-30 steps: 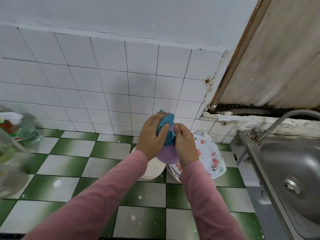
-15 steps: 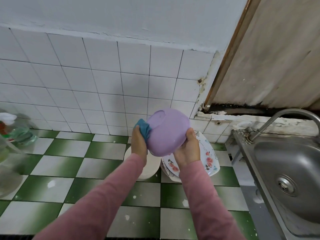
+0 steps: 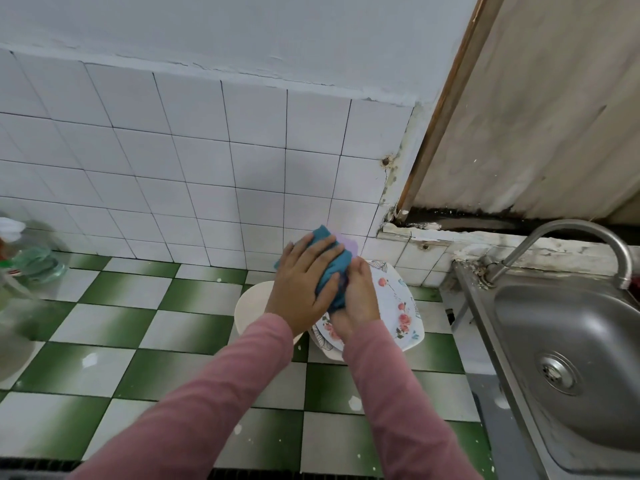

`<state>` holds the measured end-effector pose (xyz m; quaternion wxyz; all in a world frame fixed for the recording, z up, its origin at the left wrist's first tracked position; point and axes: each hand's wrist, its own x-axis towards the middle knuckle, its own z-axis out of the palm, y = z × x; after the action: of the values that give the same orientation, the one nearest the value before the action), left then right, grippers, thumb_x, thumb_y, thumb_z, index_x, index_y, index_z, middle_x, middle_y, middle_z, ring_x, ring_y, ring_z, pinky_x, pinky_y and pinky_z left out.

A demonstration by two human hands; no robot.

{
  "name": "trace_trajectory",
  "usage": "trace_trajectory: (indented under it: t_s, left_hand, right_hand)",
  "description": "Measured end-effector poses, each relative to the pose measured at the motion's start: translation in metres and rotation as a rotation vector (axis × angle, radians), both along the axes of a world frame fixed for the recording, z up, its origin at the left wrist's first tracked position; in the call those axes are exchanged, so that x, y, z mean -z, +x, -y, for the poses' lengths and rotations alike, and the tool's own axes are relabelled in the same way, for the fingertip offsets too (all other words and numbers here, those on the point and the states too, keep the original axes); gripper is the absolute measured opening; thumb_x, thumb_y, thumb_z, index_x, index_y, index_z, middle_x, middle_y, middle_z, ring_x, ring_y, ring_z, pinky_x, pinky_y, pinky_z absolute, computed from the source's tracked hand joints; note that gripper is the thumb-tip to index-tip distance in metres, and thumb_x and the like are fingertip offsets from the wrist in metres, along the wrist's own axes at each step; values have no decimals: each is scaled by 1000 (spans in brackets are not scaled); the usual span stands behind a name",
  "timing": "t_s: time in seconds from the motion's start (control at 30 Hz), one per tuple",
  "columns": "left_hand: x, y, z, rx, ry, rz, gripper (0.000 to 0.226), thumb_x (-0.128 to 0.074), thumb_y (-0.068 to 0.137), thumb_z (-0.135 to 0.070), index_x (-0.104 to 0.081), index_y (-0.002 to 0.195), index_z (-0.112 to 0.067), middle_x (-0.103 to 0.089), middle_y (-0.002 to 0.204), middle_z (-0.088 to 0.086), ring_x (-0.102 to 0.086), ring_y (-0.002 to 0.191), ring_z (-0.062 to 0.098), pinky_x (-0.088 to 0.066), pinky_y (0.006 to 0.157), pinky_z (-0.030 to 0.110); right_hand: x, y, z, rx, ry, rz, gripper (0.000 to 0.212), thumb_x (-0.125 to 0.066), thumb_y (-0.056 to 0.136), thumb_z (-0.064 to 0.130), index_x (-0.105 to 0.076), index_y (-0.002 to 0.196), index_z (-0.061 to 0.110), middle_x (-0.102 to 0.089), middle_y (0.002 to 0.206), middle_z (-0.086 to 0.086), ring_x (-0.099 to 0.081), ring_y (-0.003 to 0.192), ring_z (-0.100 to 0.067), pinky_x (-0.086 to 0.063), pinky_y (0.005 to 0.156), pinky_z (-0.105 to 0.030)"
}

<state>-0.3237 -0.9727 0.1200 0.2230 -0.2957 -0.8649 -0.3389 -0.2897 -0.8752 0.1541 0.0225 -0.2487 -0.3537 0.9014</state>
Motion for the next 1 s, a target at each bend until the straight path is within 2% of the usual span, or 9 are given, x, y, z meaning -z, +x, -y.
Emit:
trace_trajectory:
  t_s: [0.13,0.27,0.37,0.47,0.5,0.63,0.77,0.87,1.0]
  left_hand:
    - [-14,-13,-8,40,101,183,46,-41,95,-39,-58,133,-20,-58,134,0,-49,126,17,-37,111,40]
    - [-14,-20,-10,-49,438,707,25,-45,100,-36,-60,119,-26,-63,114,0,-58,107,21,-46,98,34]
    - [-11,-23,-13,-83,664,1033,33,-42,96,-49,-64,101,-25,-64,98,3,-58,89,22,-48,78,34]
    - [-16,-20,-11,-81,686,1210,38,-40,95,-55,-61,91,-24,-59,81,1,-50,66,15,-34,52,25]
    - [-15,-21,-10,-49,707,1261,38,-39,95,-55,-60,90,-23,-58,80,2,-50,66,17,-35,53,25]
    - [-16,-14,-25,93,867,1465,38,-40,99,-48,-64,101,-19,-65,102,9,-57,97,24,-47,88,37]
    - [-21,0,-49,250,855,1590,33,-53,97,-45,-68,107,-17,-68,103,9,-61,94,21,-52,84,37]
    - [-23,13,-72,308,789,1714,28,-62,94,-40,-68,106,-16,-69,102,9,-64,86,20,-52,77,35]
    - [-26,51,-114,412,746,1766,26,-54,99,-33,-69,89,-15,-72,84,5,-65,79,19,-51,77,36]
  right_hand:
    - [2,9,-10,-40,294,19,22,-43,106,24,-62,101,14,-65,109,-17,-64,98,-31,-57,79,-42]
    - [1,19,-32,-4,537,48,34,-43,104,18,-54,72,19,-58,79,-3,-51,77,-21,-41,68,-32]
    - [0,31,-44,37,509,11,37,-44,104,14,-52,68,20,-54,68,3,-46,67,-15,-36,61,-28]
    - [-4,45,-54,145,383,-11,34,-44,105,13,-54,73,18,-61,69,3,-52,64,-13,-40,52,-21]
    - [-6,50,-58,191,324,-19,31,-44,105,14,-54,75,17,-62,74,1,-54,67,-15,-40,53,-22]
    - [-8,69,-74,336,208,-32,19,-43,105,21,-58,94,18,-68,97,-4,-62,87,-24,-46,63,-29]
    - [-4,101,-98,480,180,-9,25,-41,105,25,-65,110,20,-74,102,-1,-67,95,-24,-53,71,-37]
    - [-3,133,-120,651,271,-17,24,-43,106,25,-60,123,22,-69,114,-1,-65,98,-21,-56,77,-40]
    - [-10,174,-137,823,387,108,21,-54,97,43,-65,102,26,-69,113,-4,-63,97,-24,-50,87,-48]
